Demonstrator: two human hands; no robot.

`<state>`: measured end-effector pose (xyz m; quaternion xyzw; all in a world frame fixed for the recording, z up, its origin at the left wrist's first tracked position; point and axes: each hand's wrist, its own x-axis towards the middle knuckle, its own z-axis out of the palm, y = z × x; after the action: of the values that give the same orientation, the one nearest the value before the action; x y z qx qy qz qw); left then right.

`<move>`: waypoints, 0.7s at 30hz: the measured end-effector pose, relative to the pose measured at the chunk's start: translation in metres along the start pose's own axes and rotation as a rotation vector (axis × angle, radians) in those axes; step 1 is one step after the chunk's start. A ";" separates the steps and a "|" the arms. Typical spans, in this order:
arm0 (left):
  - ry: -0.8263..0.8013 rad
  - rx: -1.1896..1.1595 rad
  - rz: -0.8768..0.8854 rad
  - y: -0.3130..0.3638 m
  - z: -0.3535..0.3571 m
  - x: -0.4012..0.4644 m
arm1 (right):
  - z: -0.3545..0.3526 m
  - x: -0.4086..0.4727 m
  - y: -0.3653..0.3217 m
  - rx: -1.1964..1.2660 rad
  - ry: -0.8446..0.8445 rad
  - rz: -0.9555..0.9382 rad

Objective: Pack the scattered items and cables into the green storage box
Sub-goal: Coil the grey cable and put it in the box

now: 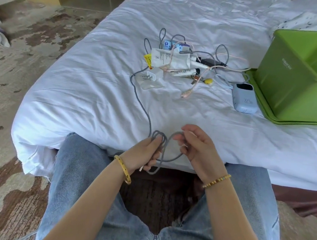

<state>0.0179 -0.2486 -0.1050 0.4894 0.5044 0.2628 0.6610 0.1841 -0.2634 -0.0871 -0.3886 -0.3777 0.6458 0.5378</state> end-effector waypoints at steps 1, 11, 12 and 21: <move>-0.015 0.046 0.004 -0.001 0.002 0.000 | 0.003 0.002 0.001 -0.017 -0.029 0.019; -0.172 -0.036 0.044 -0.012 -0.011 -0.015 | 0.006 0.011 0.007 0.023 -0.120 0.077; -0.181 0.034 0.051 -0.013 -0.010 -0.016 | 0.006 0.011 0.009 0.023 -0.121 0.082; -0.217 -0.130 0.007 -0.006 0.001 -0.024 | 0.005 0.011 0.017 -0.074 -0.021 0.068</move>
<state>0.0098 -0.2715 -0.1002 0.4728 0.4101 0.2431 0.7411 0.1716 -0.2555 -0.1019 -0.4143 -0.3934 0.6533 0.4968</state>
